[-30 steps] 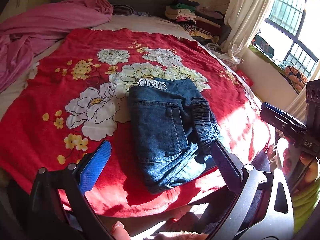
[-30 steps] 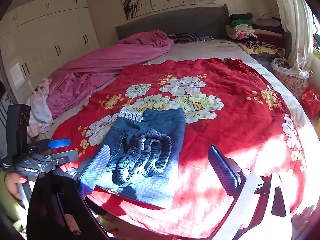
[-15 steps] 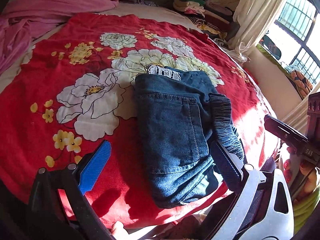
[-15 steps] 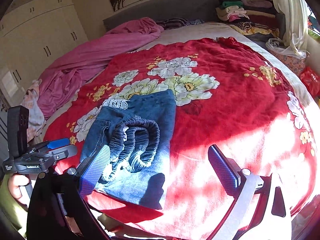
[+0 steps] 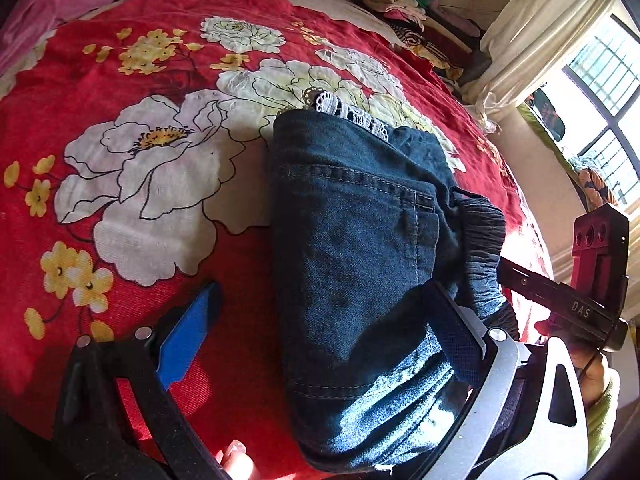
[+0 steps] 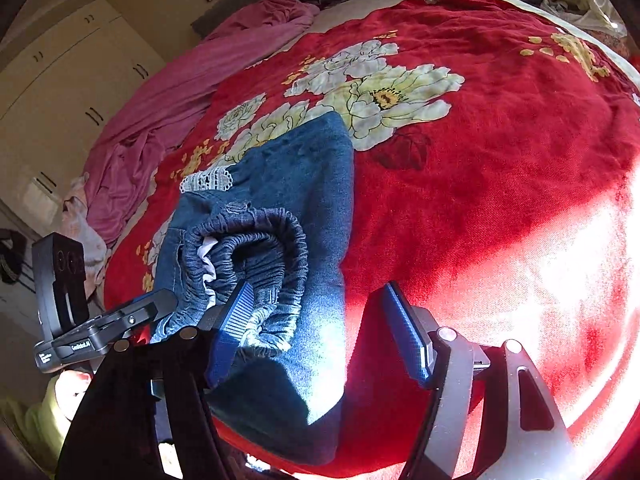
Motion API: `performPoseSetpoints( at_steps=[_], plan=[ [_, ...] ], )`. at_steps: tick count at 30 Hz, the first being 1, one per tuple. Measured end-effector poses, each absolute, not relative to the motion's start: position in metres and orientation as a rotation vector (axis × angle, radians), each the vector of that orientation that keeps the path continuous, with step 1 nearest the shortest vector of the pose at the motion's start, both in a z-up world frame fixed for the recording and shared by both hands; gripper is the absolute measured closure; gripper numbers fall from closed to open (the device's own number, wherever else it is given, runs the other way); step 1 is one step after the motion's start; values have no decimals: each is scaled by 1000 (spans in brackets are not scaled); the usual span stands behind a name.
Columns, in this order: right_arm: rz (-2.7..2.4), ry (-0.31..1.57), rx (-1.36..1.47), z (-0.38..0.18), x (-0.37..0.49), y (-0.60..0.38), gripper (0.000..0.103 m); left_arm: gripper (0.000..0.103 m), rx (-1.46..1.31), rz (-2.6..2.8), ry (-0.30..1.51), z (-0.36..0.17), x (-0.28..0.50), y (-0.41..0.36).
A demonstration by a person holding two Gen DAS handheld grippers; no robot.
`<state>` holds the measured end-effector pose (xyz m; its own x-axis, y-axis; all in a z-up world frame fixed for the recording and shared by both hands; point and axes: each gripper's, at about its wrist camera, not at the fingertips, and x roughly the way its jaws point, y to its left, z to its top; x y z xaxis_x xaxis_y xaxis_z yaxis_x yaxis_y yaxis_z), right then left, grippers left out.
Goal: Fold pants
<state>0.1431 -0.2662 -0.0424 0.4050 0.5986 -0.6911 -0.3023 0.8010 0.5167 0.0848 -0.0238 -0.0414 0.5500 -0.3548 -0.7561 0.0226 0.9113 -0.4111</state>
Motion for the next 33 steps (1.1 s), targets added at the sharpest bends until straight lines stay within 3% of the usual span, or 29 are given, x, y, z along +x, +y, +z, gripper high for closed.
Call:
performPoseSetpoints(
  at_steps=[4, 8, 10, 12, 15, 22, 33],
  plan=[
    [644, 1016, 344, -47, 154, -257, 53, 13, -382, -259, 957, -41, 87, -28],
    [666, 1020, 362, -53, 165, -254, 59, 29, -415, -278, 951, -42, 92, -32],
    [675, 1011, 375, -55, 165, -254, 67, 36, -437, -274, 950, -45, 95, -33],
    [687, 991, 390, -53, 162, -254, 76, 49, -437, -266, 949, -45, 96, -35],
    [670, 938, 341, -42, 149, -250, 82, 62, -412, -264, 945, -41, 92, -40],
    [659, 826, 246, -7, 126, -239, 90, 67, -331, -288, 906, -15, 78, -48],
    [676, 718, 135, 42, 171, -212, 91, 68, -289, -260, 848, 30, 124, -33]
  ],
)
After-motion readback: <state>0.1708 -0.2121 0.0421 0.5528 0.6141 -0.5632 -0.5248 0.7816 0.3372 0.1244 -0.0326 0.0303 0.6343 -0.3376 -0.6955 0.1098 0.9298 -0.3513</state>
